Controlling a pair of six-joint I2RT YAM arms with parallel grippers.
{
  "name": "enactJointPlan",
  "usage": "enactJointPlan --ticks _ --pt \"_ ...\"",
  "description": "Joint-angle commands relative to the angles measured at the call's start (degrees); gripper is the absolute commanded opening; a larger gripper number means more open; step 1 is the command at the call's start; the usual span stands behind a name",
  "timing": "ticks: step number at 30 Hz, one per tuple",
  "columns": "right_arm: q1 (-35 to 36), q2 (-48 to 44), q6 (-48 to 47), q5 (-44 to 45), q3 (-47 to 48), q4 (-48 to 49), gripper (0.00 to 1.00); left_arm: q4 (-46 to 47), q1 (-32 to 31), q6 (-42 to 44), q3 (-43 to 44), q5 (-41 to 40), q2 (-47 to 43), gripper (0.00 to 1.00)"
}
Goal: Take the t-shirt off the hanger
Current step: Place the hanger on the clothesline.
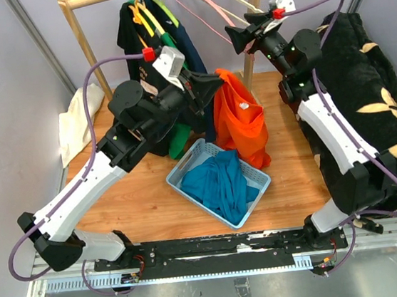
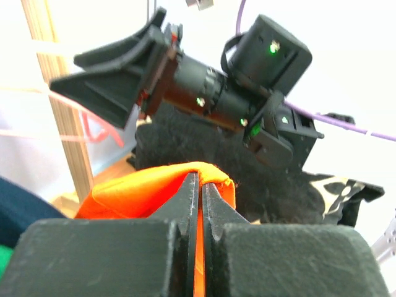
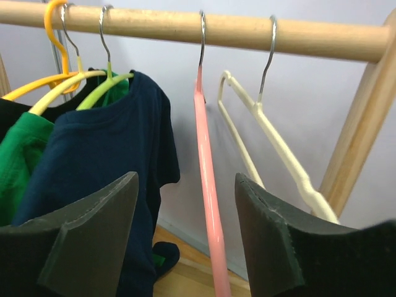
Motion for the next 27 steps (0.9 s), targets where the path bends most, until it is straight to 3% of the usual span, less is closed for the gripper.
enactJointPlan --ticks 1,14,20,27 --pt "-0.89 -7.79 -2.31 2.66 -1.67 -0.31 0.67 0.58 -0.36 0.68 8.12 2.48 2.43 0.00" --pt "-1.09 -30.47 -5.64 9.28 -9.29 -15.37 0.76 -5.62 -0.31 1.88 26.71 0.94 10.21 0.01" --pt "-1.09 -40.02 -4.38 10.66 -14.34 -20.20 0.77 -5.43 -0.27 0.93 29.65 -0.04 10.90 0.00" --pt "-1.09 -45.09 -3.93 11.99 -15.46 -25.72 0.77 -3.57 -0.31 -1.05 32.53 -1.64 8.37 0.01"
